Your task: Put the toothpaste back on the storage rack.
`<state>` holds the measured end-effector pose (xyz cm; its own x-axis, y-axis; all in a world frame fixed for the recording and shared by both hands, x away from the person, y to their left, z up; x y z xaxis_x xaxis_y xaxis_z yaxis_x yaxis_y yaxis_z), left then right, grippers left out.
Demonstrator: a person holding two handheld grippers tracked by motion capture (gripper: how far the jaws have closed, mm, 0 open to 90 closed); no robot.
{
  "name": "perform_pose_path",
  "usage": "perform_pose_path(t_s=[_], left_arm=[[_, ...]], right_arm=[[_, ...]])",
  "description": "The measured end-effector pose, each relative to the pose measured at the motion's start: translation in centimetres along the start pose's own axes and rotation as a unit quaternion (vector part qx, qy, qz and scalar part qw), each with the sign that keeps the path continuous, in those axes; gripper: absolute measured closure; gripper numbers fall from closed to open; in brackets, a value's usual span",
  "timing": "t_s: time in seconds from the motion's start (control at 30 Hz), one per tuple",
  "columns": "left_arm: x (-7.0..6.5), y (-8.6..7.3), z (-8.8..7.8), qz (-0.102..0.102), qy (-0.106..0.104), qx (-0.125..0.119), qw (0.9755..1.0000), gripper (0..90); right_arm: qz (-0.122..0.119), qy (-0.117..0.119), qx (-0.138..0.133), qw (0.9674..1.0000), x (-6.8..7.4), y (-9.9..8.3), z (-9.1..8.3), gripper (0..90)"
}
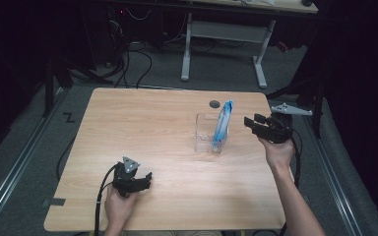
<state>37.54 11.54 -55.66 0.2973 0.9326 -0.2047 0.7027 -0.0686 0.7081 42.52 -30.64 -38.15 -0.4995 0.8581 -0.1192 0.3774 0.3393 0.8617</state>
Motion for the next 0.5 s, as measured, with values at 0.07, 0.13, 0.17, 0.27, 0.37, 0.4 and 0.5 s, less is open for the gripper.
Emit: perform_pose_path(t_s=[0.07,0.13,0.17,0.27,0.37,0.4,0.5], left_arm=[[0.0,0.0,0.0,0.000,0.000,0.000,1.0000,21.7],[0.0,0.0,0.0,0.000,0.000,0.000,1.0000,21.7],[0.0,0.0,0.0,0.000,0.000,0.000,1.0000,21.7],[0.0,0.0,0.0,0.000,0.000,0.000,1.0000,21.7],[0.0,0.0,0.0,0.000,0.000,0.000,1.0000,21.7],[0.0,0.0,0.0,0.000,0.000,0.000,1.0000,21.7],[0.0,0.0,0.0,0.000,0.000,0.000,1.0000,21.7]], right_arm=[[0.002,0.002,-0.003,1.0000,-0.1,-0.2,-0.4,50.8],[0.004,0.001,-0.007,1.0000,-0.2,-0.5,-0.8,50.8],[0.007,0.002,-0.008,0.9999,-0.3,-0.7,-0.9,50.7],[0.014,0.004,-0.013,0.9998,-0.5,-1.2,-1.4,50.6],[0.018,0.005,-0.013,0.9997,-0.7,-1.7,-1.8,50.3],[0.019,0.005,-0.013,0.9997,-0.7,-1.8,-1.9,50.2],[0.023,0.006,-0.013,0.9996,-0.8,-2.3,-2.3,49.9]])
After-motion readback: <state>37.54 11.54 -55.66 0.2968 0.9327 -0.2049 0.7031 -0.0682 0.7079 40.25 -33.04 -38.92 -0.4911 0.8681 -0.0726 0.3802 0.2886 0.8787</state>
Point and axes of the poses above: each handheld gripper's, and its own axes: z roughly forward along the jaws, y roughly out of its top, x roughly to its left, the point moved 3 cm from there along z, roughly forward along the jaws, and after that the axes turned 15 degrees about -z, right-handed, at the moved point
